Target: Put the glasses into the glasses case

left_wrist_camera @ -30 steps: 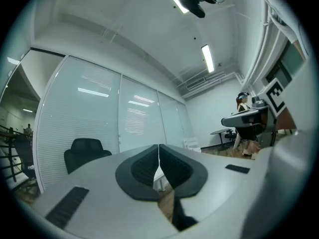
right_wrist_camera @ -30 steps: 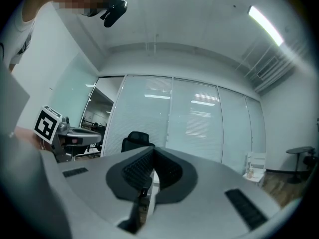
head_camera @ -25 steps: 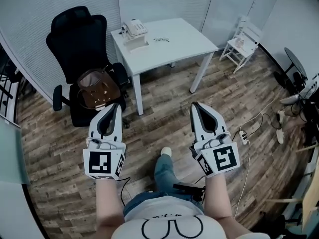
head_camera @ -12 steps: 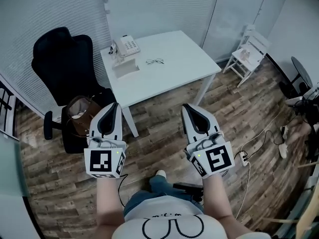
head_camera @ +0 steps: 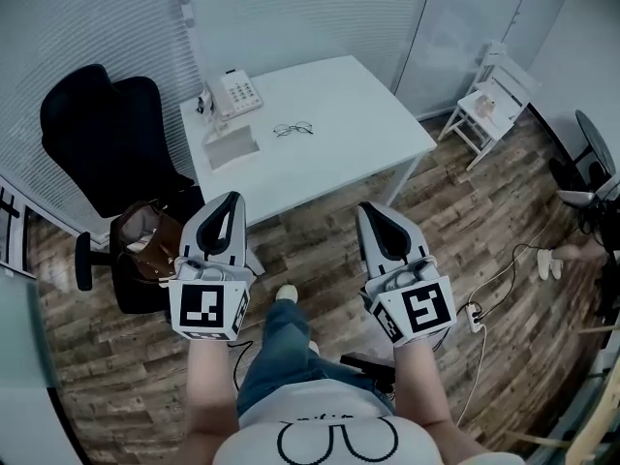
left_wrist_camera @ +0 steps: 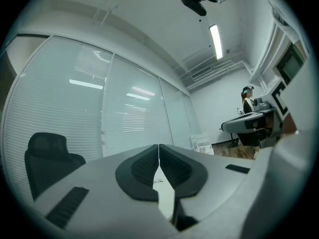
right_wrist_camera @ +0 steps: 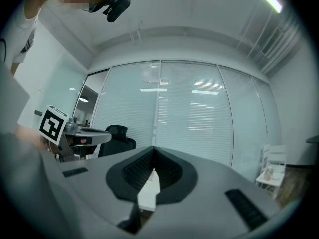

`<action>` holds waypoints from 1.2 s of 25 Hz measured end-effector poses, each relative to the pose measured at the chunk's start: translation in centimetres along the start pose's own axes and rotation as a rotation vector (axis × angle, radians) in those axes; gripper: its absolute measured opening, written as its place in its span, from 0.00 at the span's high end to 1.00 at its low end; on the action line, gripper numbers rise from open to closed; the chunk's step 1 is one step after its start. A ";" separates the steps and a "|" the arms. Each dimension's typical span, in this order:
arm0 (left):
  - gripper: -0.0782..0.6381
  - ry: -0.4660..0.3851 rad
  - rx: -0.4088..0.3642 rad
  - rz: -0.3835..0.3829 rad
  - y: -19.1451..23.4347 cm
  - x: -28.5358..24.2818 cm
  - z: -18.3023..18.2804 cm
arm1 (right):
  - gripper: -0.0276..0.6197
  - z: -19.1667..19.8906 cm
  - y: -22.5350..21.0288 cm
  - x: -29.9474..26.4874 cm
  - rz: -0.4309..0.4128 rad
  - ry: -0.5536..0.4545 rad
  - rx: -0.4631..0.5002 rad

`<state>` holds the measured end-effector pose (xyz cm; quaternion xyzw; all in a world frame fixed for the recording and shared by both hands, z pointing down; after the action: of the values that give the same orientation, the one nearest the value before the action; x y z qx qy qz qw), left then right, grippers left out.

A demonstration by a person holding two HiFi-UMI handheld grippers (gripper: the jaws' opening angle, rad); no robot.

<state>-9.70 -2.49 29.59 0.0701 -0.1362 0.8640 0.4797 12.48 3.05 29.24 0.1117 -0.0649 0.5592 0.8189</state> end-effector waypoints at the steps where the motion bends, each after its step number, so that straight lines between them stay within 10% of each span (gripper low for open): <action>1: 0.87 0.001 0.003 0.007 0.1 -1.1 0.6 | 0.94 0.5 -0.6 -0.6 0.002 0.005 0.002; 9: 0.87 0.060 0.026 0.120 1.2 -13.0 6.2 | 0.94 3.4 -7.5 -7.9 0.045 0.031 0.026; 20: 0.52 0.176 0.095 0.229 6.4 -27.0 13.0 | 0.94 7.6 -14.5 -20.9 0.039 0.084 0.030; 30: 0.51 0.329 0.069 0.349 7.9 -32.3 18.9 | 0.94 11.4 -18.1 -24.9 0.064 0.115 -0.030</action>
<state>0.54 -38.35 38.10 -0.0797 -0.0365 0.9377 0.3363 20.42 -28.68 32.48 0.0651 -0.0296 0.5898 0.8044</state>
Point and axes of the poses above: the fingertips, and each gripper's own axes: x backward along the fingers, y to its left, z out of its underside, the point moved 6 cm from there along x, backward along the fingers, and after that the axes turned 10 degrees about -y, right-handed, at the moved point
